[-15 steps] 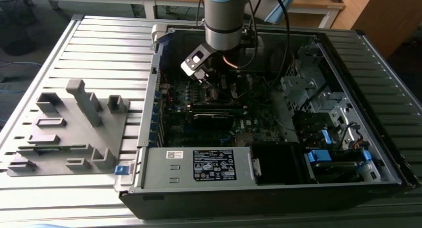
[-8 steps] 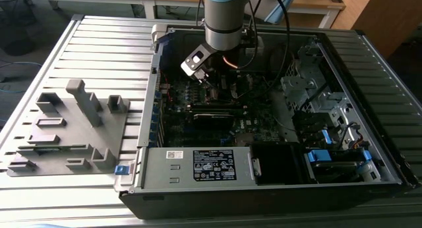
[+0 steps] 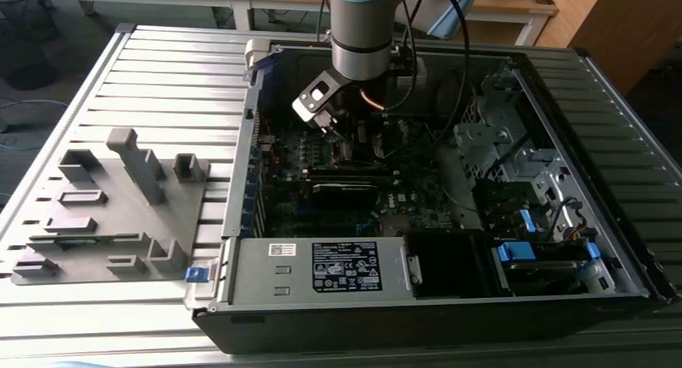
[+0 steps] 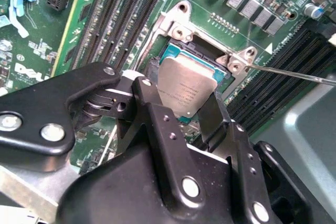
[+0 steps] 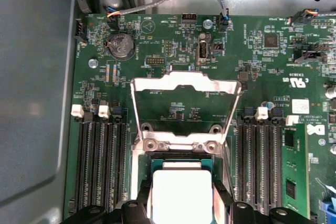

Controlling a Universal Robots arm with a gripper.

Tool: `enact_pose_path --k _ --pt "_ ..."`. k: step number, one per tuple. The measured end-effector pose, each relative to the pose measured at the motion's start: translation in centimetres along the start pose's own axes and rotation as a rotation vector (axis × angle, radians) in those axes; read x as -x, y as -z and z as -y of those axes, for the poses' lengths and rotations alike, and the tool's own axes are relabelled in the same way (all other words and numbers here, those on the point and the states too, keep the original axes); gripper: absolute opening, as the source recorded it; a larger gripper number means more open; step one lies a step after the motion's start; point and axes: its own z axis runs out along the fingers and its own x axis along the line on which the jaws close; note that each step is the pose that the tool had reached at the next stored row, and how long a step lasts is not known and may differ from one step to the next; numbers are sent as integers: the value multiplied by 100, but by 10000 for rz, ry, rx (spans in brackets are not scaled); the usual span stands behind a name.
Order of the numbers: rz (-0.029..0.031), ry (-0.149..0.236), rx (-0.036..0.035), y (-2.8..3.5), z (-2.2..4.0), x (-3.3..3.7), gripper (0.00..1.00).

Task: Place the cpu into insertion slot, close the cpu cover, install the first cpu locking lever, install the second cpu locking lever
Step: 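Place the cpu into insertion slot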

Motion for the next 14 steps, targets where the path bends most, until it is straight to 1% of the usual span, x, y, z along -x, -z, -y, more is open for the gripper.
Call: enact_pose_path --k 14 --pt "-4 0 0 -15 10 1 54"
